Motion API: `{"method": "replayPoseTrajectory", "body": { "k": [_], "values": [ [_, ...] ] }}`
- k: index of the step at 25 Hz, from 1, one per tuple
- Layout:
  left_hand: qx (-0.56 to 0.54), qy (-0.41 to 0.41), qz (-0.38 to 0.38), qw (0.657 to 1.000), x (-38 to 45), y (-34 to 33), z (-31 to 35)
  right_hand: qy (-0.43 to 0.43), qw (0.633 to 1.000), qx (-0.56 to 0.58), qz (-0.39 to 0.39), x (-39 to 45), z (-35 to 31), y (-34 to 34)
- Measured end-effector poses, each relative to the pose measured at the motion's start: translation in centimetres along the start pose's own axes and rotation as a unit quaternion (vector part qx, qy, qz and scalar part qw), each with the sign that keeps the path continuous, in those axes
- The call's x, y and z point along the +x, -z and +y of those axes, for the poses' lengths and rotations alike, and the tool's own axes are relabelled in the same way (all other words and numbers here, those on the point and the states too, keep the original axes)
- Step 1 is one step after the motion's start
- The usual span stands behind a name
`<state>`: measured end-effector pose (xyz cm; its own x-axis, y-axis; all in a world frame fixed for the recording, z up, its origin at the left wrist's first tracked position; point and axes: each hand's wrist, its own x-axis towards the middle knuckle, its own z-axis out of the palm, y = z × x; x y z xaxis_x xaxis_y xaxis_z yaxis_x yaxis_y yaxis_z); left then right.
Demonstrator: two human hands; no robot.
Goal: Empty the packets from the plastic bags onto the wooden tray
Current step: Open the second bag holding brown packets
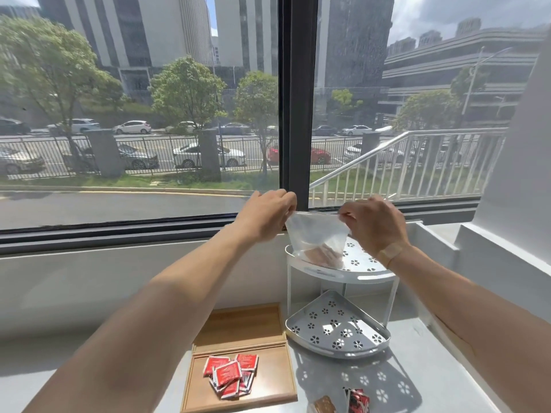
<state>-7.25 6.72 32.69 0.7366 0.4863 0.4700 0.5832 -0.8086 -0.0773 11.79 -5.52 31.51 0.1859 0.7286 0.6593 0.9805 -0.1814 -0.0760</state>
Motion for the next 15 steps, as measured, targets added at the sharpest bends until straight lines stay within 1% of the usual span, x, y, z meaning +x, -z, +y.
{"method": "replayPoseTrajectory", "body": {
  "k": [4,7,9,12,15],
  "values": [
    [-0.009,0.008,0.044,0.999,-2.3,2.5,-2.3,0.019,0.998,0.055,0.026,0.5,-3.0,1.1],
    [-0.039,0.013,0.056,0.998,-5.8,3.5,-3.8,0.022,0.993,0.113,0.026,-0.6,-5.5,0.8],
    [-0.065,0.029,0.050,0.996,-9.0,3.6,-4.3,0.020,0.985,0.171,-0.002,-2.3,-7.2,0.1],
    [-0.130,0.044,0.047,0.989,-16.1,2.2,-4.4,0.038,0.966,0.250,-0.048,-7.2,-9.7,-1.6],
    [-0.185,0.053,0.039,0.980,-23.8,-0.3,-3.5,0.064,0.952,0.282,-0.104,-13.4,-11.7,-3.5]
  ]
}}
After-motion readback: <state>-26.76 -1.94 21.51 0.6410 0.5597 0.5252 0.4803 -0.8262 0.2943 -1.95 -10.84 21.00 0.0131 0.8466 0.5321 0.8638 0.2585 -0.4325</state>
